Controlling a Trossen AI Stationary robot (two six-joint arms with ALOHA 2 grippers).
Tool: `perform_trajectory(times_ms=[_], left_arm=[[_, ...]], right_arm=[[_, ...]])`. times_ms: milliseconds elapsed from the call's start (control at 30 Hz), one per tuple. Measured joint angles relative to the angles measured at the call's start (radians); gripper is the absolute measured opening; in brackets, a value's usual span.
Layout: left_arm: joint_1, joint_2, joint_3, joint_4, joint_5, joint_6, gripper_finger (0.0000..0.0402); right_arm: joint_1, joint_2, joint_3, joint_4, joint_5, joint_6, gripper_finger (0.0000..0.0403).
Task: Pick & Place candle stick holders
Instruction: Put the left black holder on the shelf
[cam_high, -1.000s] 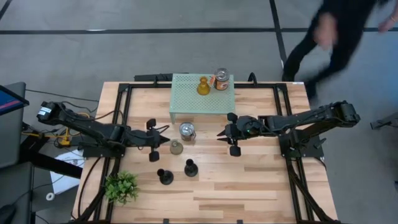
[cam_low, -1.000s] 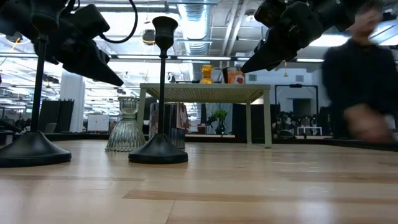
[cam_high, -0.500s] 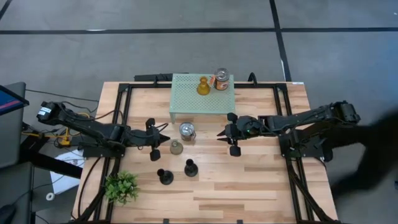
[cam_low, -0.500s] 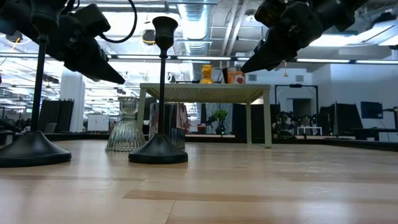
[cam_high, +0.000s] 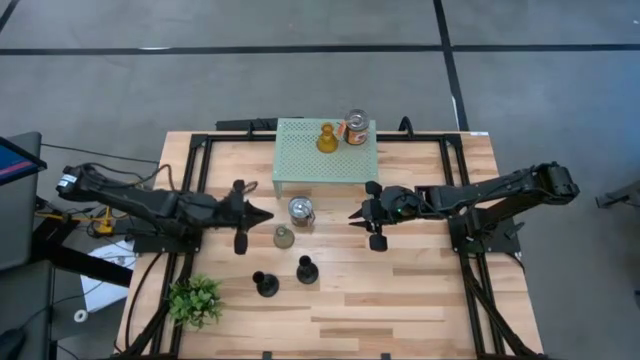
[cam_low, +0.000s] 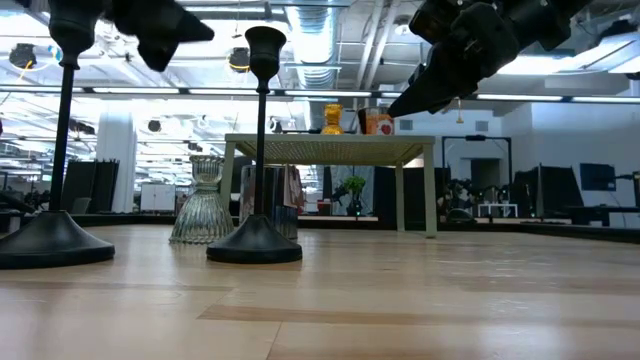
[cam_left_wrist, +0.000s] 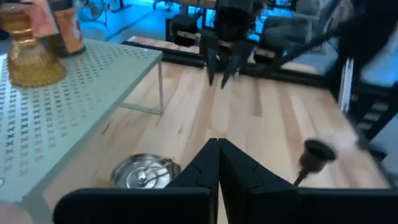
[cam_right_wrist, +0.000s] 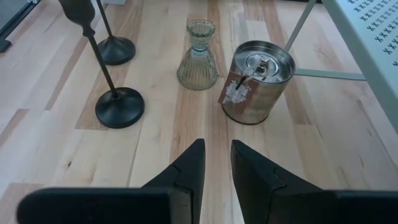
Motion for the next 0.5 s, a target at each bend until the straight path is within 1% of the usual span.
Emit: perform_trajectory(times_ms=[133,267,333,400,500], left_arm=[[-0.021,0.021,0.079,-0.093,0.001,-0.105,0.0003],[-0.072,0.055,0.181,-0.207,-0.014,-0.220,0.0003],[-0.107,0.082,0.235,-0.305,-0.073,-0.286,0.0002],[-0.138,0.114,0.291,-0.445,-0.132,-0.389,0.0002],[-0.169,0.178,0.367,-0.600,-0.151,-0.574,0.0002]], right_arm=[[-0.010,0.000,0.000,0.000,0.000,0.000,0.0069],[-0.016,0.000,0.000,0.000,0.000,0.000,0.0069],[-0.017,0.000,0.000,0.000,0.000,0.000,0.0069],[-0.017,0.000,0.000,0.000,0.000,0.000,0.0069],[-0.017,0.000,0.000,0.000,0.021,0.000,0.0069]])
